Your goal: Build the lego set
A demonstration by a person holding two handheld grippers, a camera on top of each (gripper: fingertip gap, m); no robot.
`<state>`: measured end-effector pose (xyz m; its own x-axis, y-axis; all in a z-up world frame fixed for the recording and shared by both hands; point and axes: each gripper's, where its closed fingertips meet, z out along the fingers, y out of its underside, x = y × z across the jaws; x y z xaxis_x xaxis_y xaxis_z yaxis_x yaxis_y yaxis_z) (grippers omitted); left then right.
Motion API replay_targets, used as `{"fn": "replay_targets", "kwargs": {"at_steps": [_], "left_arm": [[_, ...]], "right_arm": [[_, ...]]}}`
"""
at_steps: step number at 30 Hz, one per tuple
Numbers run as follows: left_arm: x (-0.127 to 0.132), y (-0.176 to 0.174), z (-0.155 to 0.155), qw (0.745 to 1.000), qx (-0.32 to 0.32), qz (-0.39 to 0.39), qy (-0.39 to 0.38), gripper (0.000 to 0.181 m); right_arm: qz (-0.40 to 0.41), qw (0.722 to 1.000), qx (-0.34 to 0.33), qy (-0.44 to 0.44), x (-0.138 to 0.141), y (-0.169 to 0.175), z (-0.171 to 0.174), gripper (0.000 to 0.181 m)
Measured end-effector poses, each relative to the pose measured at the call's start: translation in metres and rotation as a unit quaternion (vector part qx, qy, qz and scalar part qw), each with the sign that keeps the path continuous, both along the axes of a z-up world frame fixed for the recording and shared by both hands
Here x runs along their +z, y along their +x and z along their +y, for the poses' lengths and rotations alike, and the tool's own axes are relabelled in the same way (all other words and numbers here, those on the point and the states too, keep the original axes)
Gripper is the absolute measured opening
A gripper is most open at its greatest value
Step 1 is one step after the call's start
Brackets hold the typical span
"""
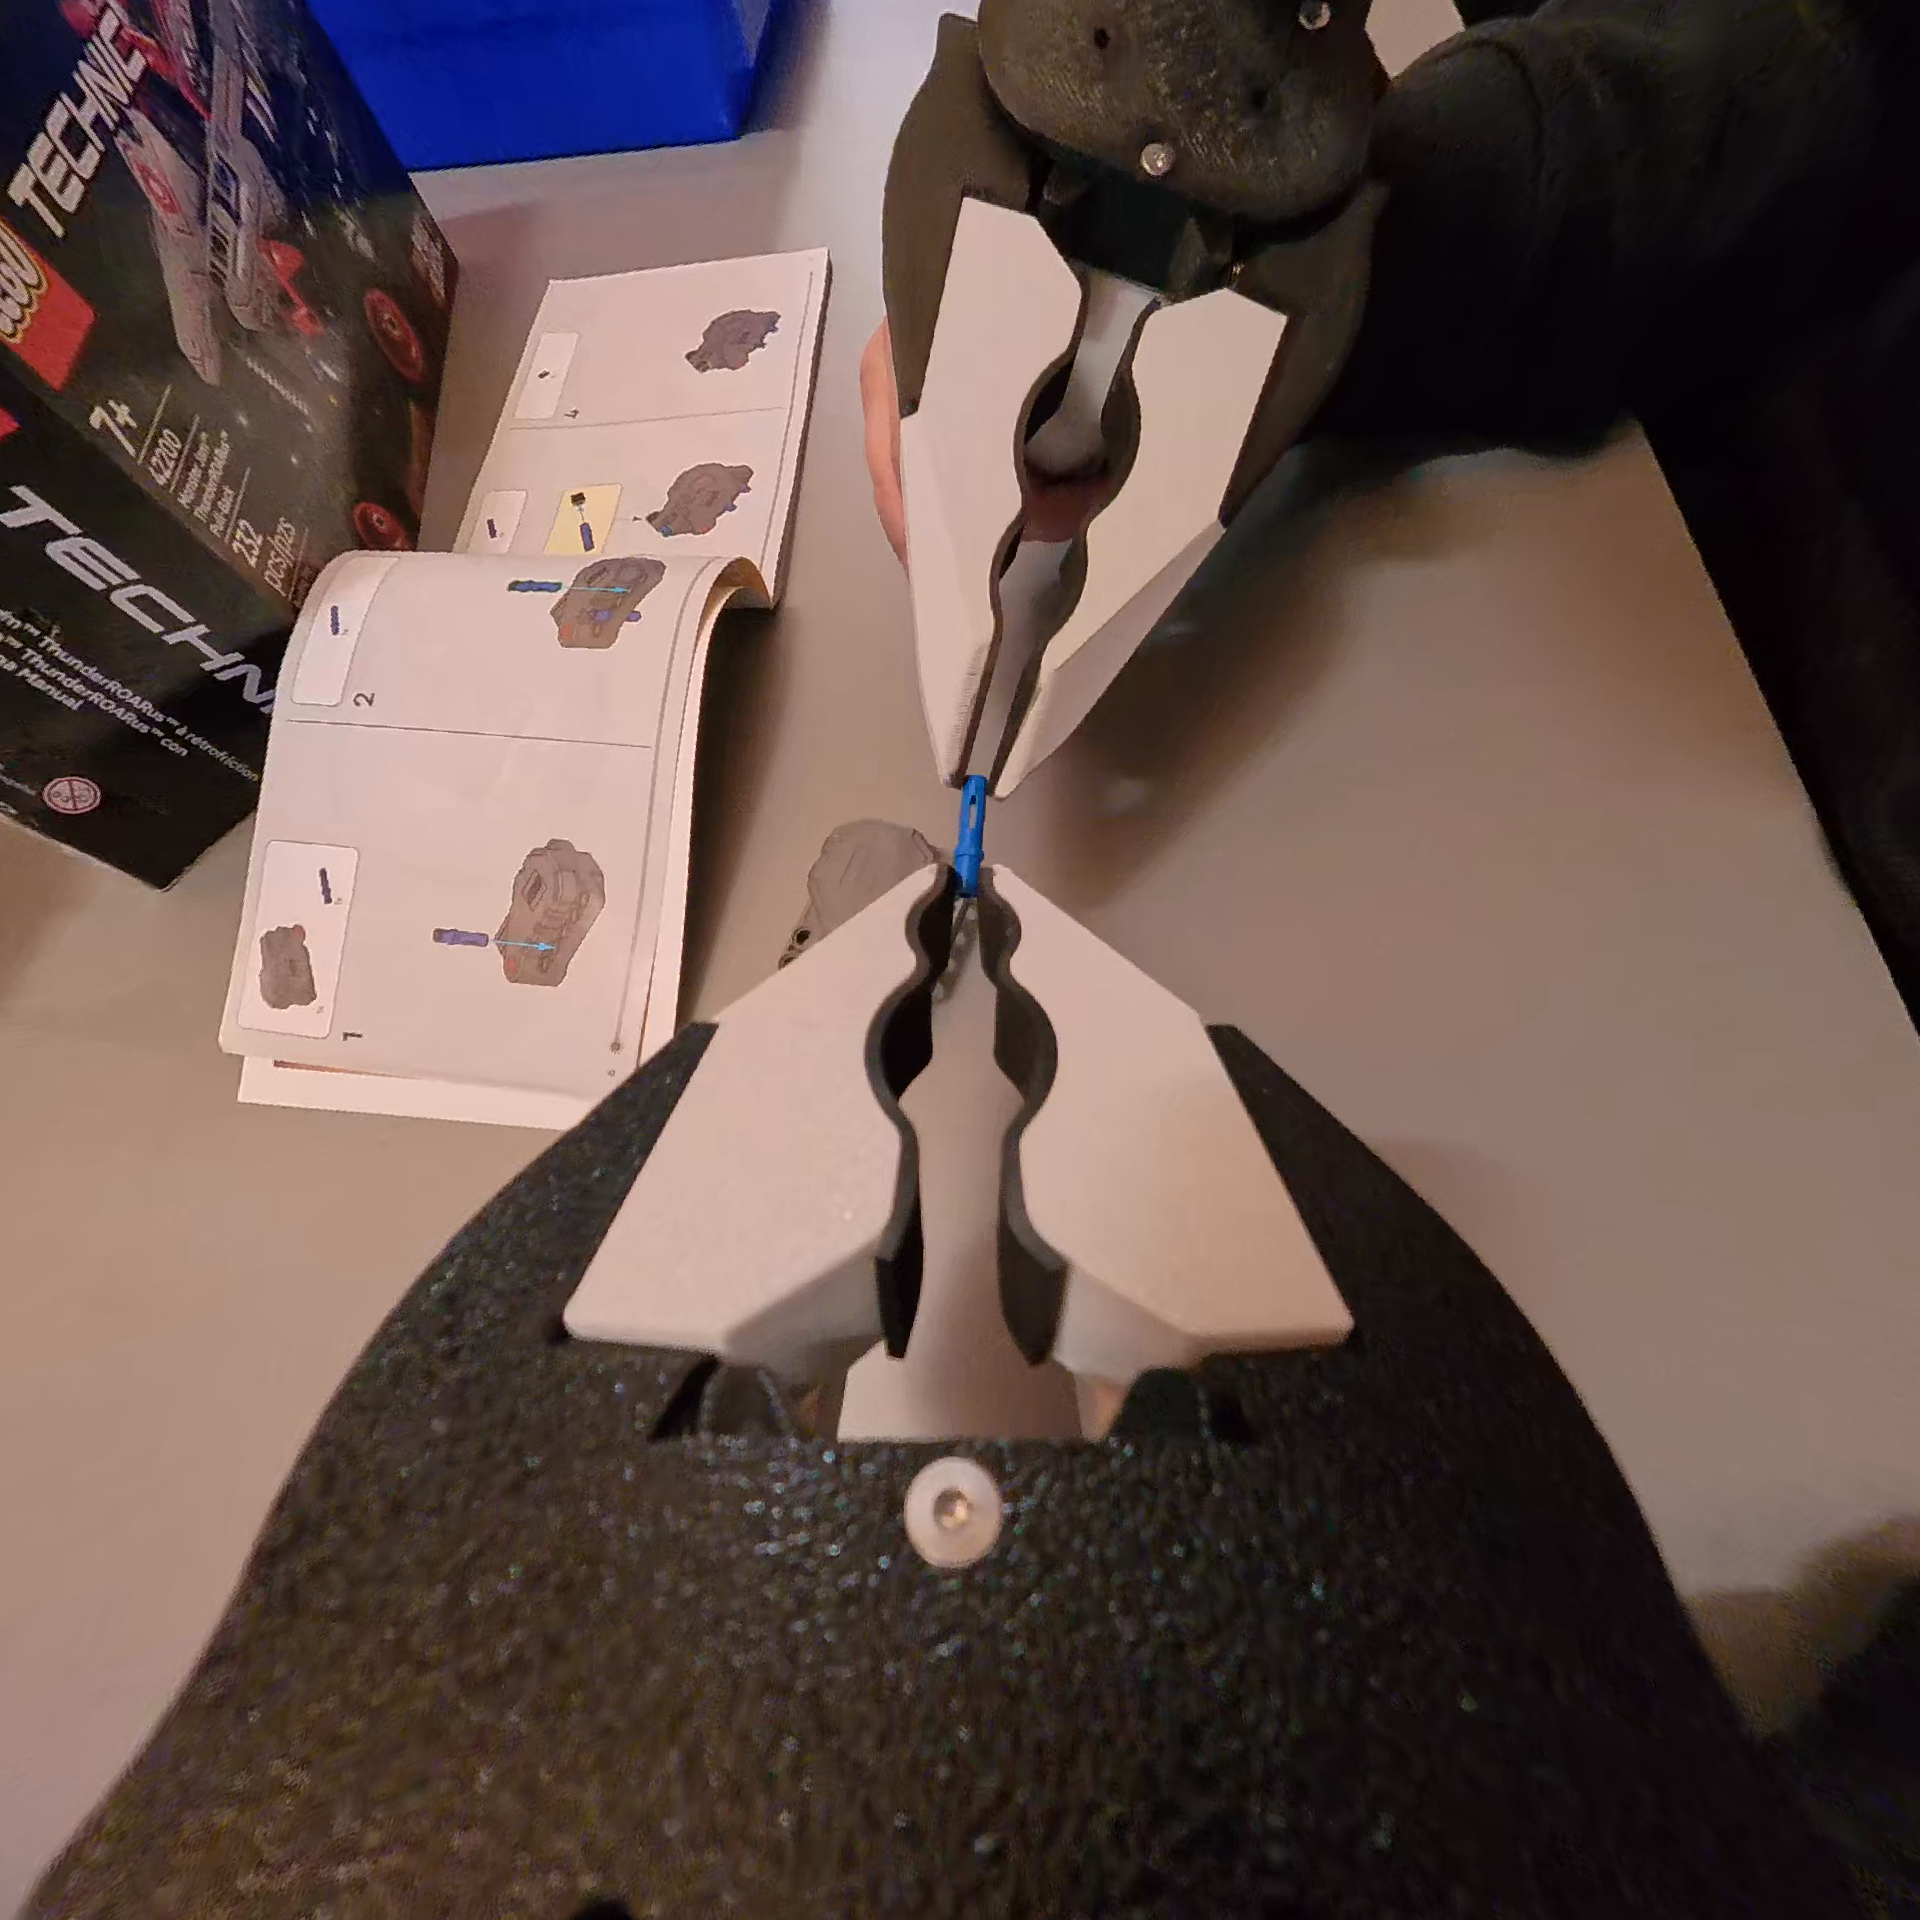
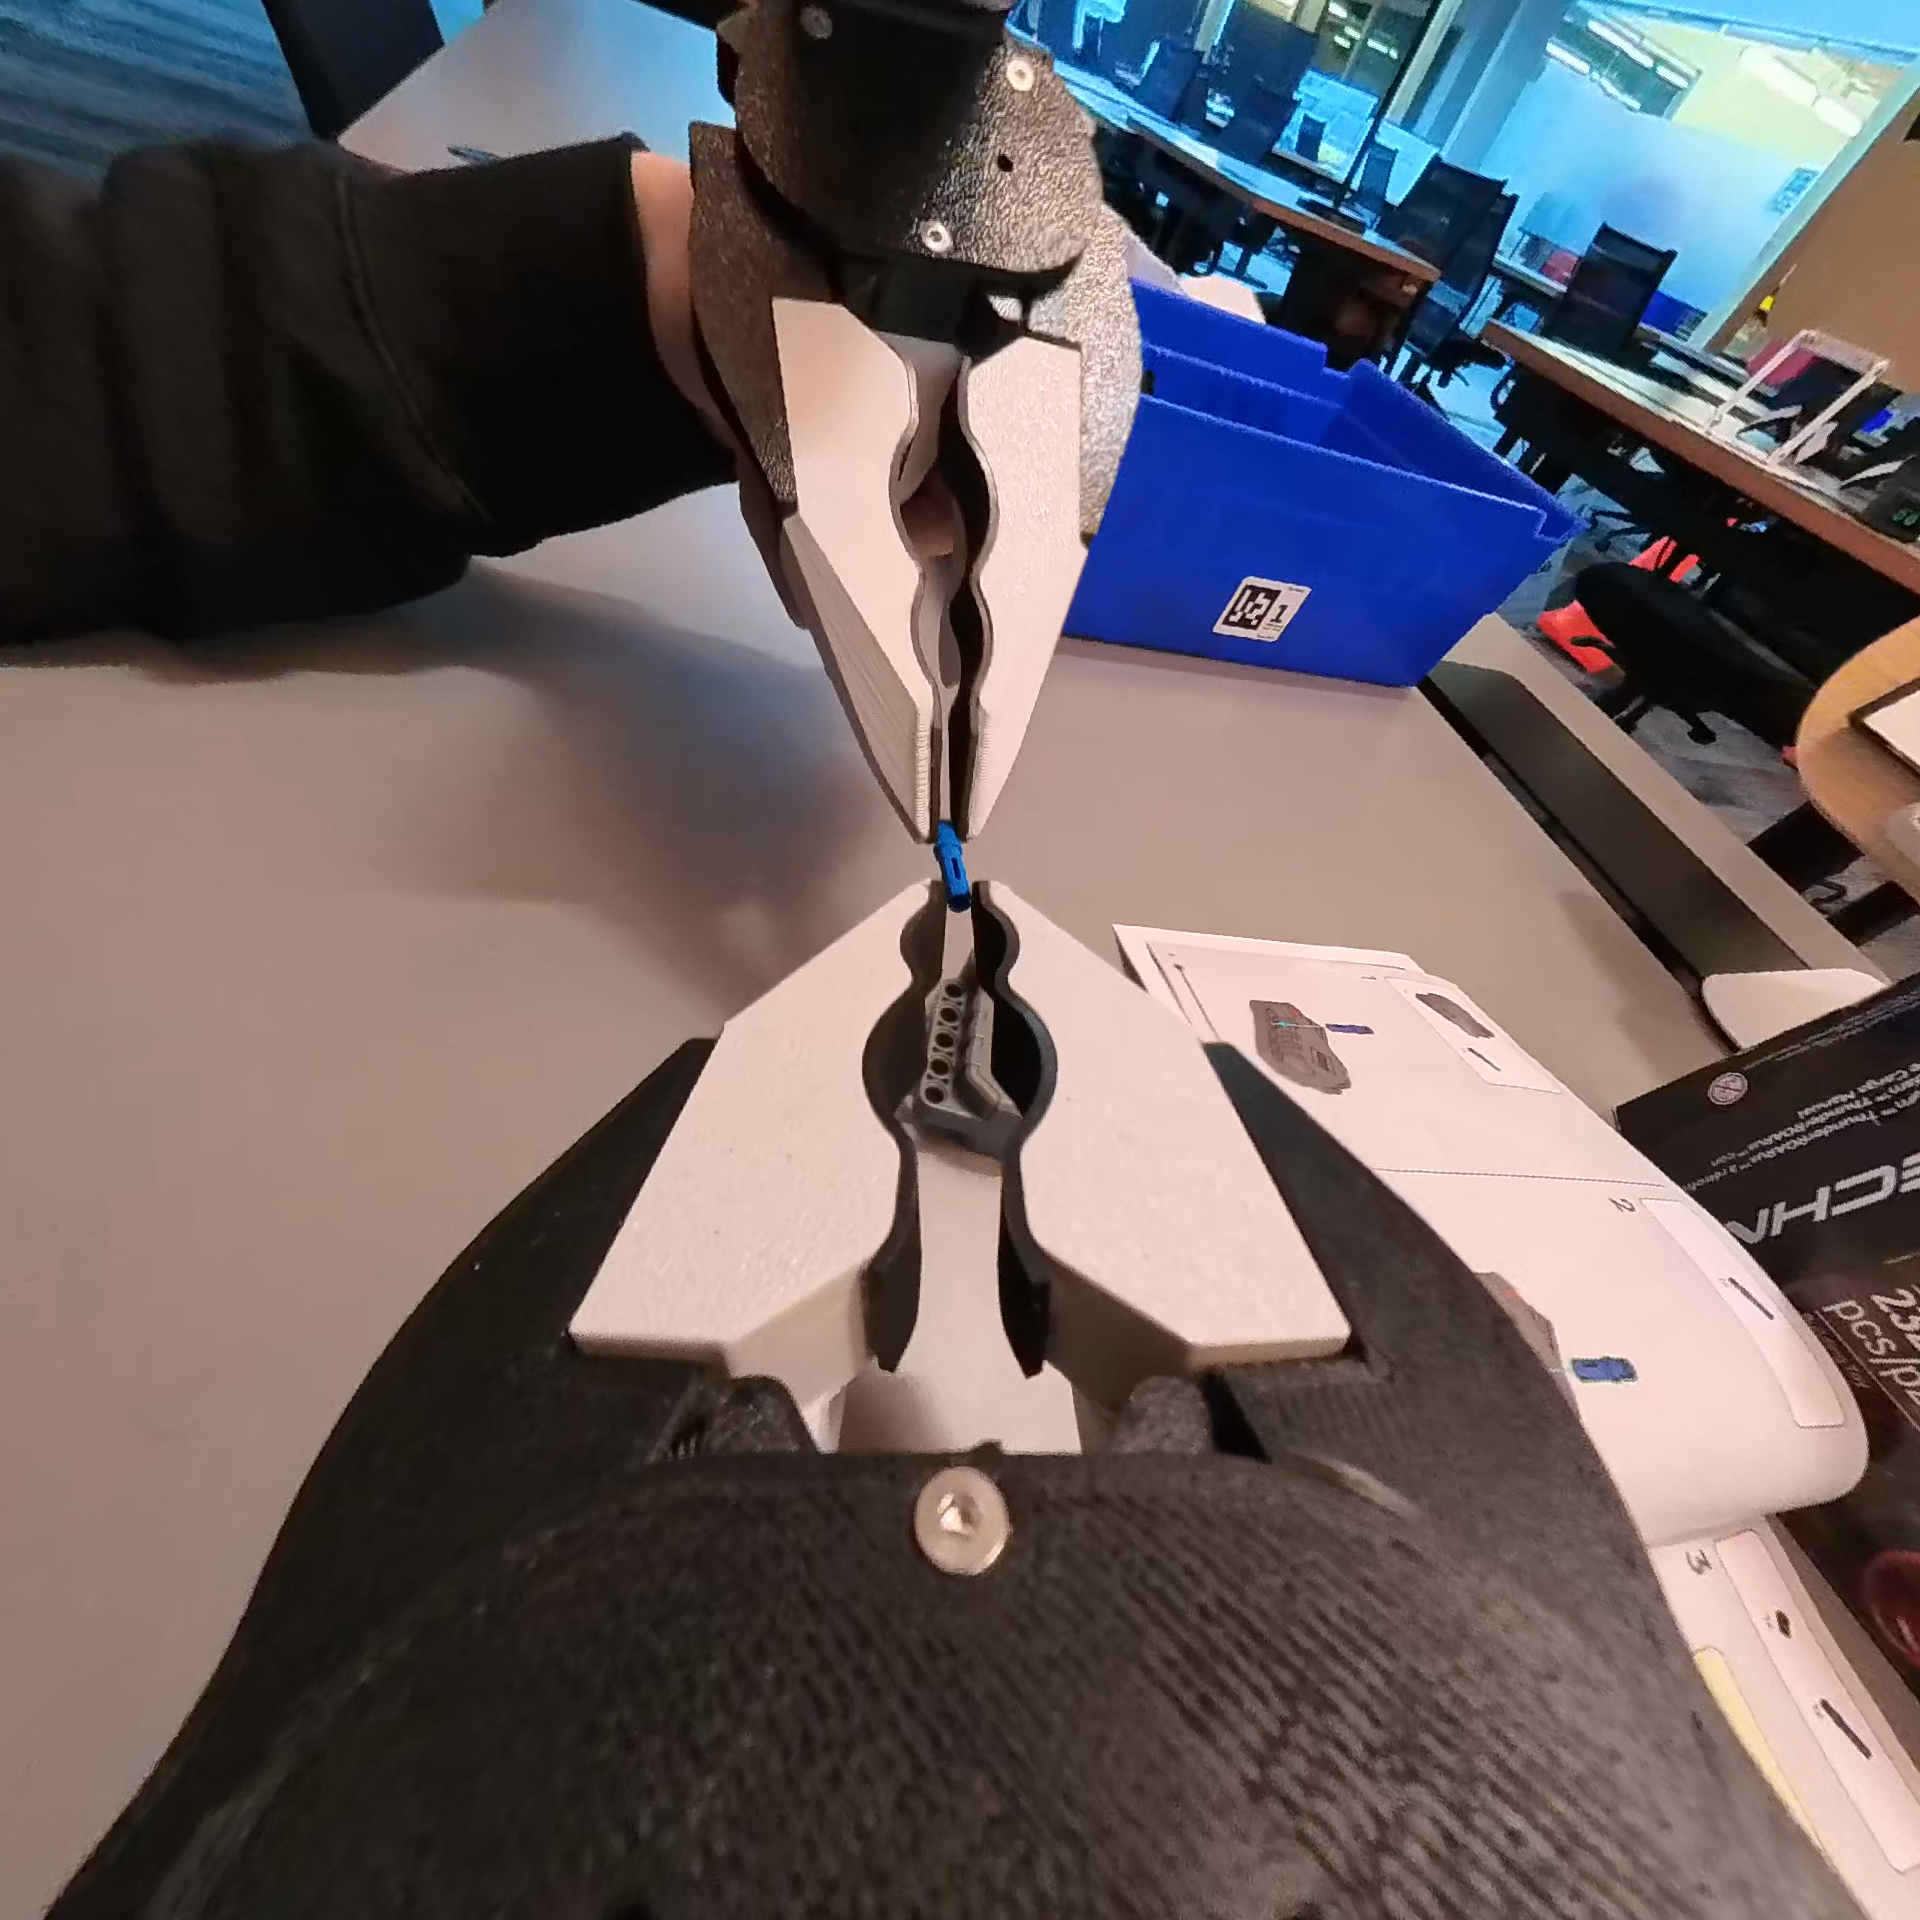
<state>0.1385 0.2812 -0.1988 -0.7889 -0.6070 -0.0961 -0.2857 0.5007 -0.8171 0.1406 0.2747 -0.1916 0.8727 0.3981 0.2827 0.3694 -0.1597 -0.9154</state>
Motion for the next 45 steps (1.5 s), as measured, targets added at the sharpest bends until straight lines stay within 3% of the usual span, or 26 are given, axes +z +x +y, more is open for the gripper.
{"fn": "replay_targets", "kwargs": {"at_steps": [13, 19, 26, 35, 39, 45], "left_arm": [[0.014, -0.001, 0.0, 0.999, -0.001, -0.025, -0.026, 0.001], [0.033, -0.001, -0.007, 0.995, -0.011, -0.047, -0.088, 0.001], [0.033, 0.001, -0.003, 0.995, 0.001, -0.047, -0.092, 0.001], [0.047, -0.001, -0.004, 0.989, -0.001, -0.086, -0.122, 0.014], [0.061, -0.007, -0.015, 0.982, -0.032, -0.103, -0.152, 0.014], [0.062, -0.006, -0.012, 0.982, -0.023, -0.104, -0.154, 0.009]], "right_arm": [[0.05, 0.999, 0.003, -0.009, 0.001, 0.0, 0.002, 0.002], [0.095, 0.995, 0.014, 0.011, 0.01, -0.004, 0.002, 0.002], [0.089, 0.996, 0.0, 0.021, 0.011, -0.001, 0.004, 0.002], [0.205, 0.975, 0.038, 0.07, 0.038, -0.006, -0.001, 0.002], [0.254, 0.963, 0.055, 0.076, 0.044, -0.007, -0.002, 0.002], [0.273, 0.956, 0.066, 0.087, 0.051, -0.009, -0.004, 0.002]]}}
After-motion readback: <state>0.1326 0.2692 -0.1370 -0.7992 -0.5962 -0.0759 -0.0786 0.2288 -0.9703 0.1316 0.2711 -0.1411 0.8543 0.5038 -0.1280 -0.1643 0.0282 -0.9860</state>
